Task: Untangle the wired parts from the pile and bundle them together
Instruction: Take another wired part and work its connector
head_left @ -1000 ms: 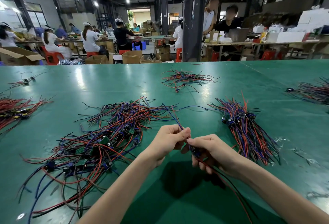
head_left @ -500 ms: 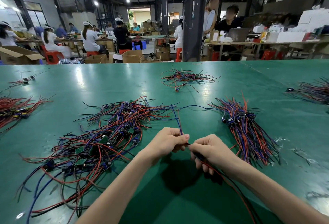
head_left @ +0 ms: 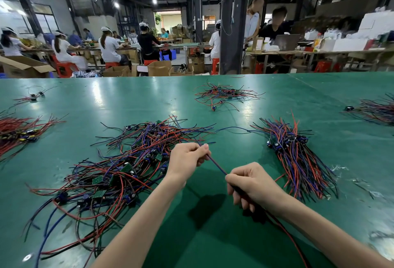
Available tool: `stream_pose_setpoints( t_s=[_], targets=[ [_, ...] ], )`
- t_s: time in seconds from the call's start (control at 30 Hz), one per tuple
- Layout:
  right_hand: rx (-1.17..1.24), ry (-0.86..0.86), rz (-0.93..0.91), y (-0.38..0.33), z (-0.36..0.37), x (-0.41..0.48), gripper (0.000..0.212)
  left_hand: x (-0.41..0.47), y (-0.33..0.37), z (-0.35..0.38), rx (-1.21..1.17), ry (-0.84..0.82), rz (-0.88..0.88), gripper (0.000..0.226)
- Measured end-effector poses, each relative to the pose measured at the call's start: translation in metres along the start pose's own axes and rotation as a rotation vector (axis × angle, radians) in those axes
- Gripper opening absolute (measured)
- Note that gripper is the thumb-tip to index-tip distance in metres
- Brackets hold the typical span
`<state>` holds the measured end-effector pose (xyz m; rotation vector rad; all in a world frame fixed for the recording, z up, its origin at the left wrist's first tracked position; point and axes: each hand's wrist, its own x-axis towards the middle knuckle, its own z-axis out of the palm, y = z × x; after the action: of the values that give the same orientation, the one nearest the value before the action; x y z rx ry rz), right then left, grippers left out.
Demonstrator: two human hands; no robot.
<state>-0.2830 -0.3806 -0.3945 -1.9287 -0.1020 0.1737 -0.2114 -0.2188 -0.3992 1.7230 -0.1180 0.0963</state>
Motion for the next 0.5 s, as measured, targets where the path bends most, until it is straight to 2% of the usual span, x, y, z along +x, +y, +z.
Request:
stream_pose_setpoints(
  t_s=[0.1, 0.23, 0.33, 0.5],
  targets=[
    [0.001, -0.010, -0.003, 0.0004, 0.0008, 0.0002, 0.034, 0.0046, -0.0024, -0.0085, 0.174, 0.095, 0.102, 0.028],
    [0.006, -0.025, 0.001, 0.0010, 0.0021, 0.0006, 0.033, 0.0039, -0.0035, -0.0114, 0.470, 0.224, 0.347, 0.029],
    [0.016, -0.024, 0.001, 0.0020, 0.0011, 0.0008, 0.033, 0.0035, -0.0011, -0.0085, 0.467, 0.268, 0.433, 0.020],
    [0.040, -0.032, 0.014, 0.0032, -0.0009, 0.0007, 0.035, 0.0050, 0.0012, -0.0099, 0.327, 0.310, 0.340, 0.019]
  ],
)
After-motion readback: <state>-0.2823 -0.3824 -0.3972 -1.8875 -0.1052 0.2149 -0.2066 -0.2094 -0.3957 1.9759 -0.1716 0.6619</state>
